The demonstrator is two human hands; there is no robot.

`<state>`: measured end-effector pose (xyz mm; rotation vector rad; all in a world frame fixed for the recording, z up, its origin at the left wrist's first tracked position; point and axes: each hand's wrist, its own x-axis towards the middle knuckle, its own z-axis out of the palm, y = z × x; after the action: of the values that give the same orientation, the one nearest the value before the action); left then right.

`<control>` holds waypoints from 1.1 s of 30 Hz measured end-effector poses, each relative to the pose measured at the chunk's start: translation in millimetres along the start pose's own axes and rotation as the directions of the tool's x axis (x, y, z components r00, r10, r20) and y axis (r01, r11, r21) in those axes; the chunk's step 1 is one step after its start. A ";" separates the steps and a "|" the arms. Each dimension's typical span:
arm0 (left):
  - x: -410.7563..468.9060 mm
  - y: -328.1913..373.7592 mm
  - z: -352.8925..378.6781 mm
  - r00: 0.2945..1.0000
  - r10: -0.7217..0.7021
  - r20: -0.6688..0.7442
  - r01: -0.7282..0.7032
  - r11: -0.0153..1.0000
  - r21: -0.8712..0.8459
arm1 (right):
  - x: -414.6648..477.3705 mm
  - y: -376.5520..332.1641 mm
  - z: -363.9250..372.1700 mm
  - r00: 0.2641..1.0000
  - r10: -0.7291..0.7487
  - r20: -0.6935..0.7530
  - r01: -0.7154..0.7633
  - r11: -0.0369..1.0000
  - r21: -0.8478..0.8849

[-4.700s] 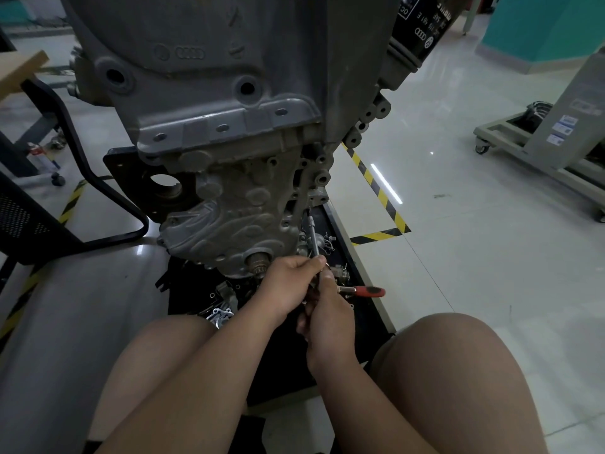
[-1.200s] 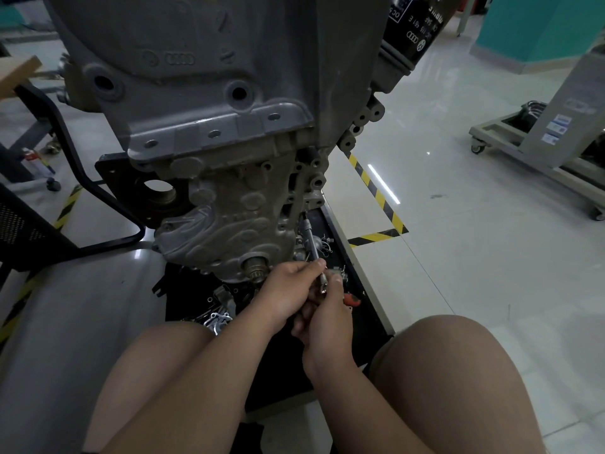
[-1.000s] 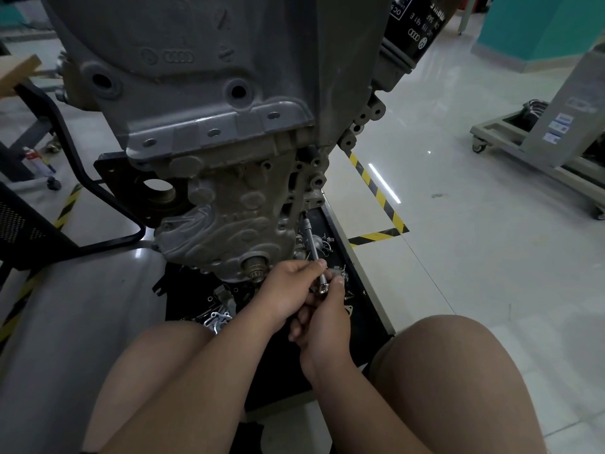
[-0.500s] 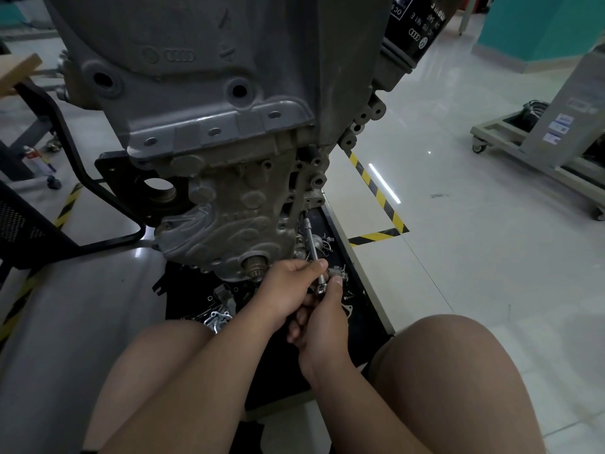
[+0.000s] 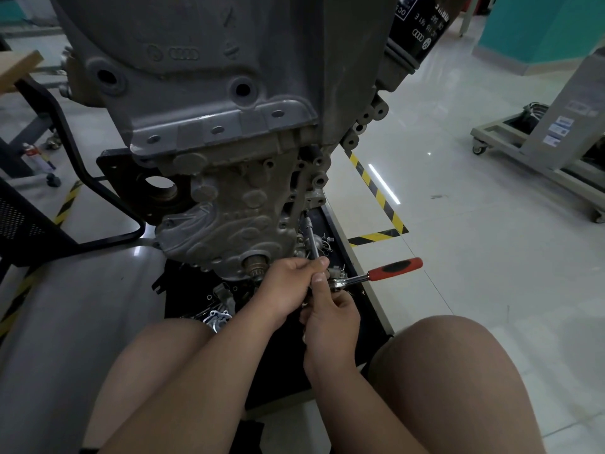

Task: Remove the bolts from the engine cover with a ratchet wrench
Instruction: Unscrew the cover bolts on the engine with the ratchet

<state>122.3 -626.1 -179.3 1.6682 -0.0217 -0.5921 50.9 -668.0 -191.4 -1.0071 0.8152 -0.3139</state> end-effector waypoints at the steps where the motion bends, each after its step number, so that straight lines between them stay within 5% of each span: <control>1: -0.4 0.6 -0.2 1.000 0.000 0.003 0.000 1.000 -0.003 | 0.2 -0.2 0.0 1.000 -0.003 -0.002 0.003 1.000 -0.003; 21: -4.7 2.4 -2.4 0.990 -0.077 0.115 0.074 0.997 0.034 | 8.4 1.3 7.0 0.950 0.296 0.103 -0.313 0.919 0.241; 27: -4.4 -0.9 -4.2 0.992 -0.054 0.114 0.051 0.998 0.031 | 6.5 0.7 6.9 0.962 0.250 0.110 -0.267 0.946 0.183; 33: -0.9 -1.6 -2.0 0.999 0.004 0.043 -0.005 1.000 0.013 | 3.2 4.3 1.5 0.997 0.070 0.031 -0.069 0.997 -0.022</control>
<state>121.7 -623.7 -180.3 1.6677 -0.0607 -0.6255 53.6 -666.7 -196.0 -0.9986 0.8240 -0.2293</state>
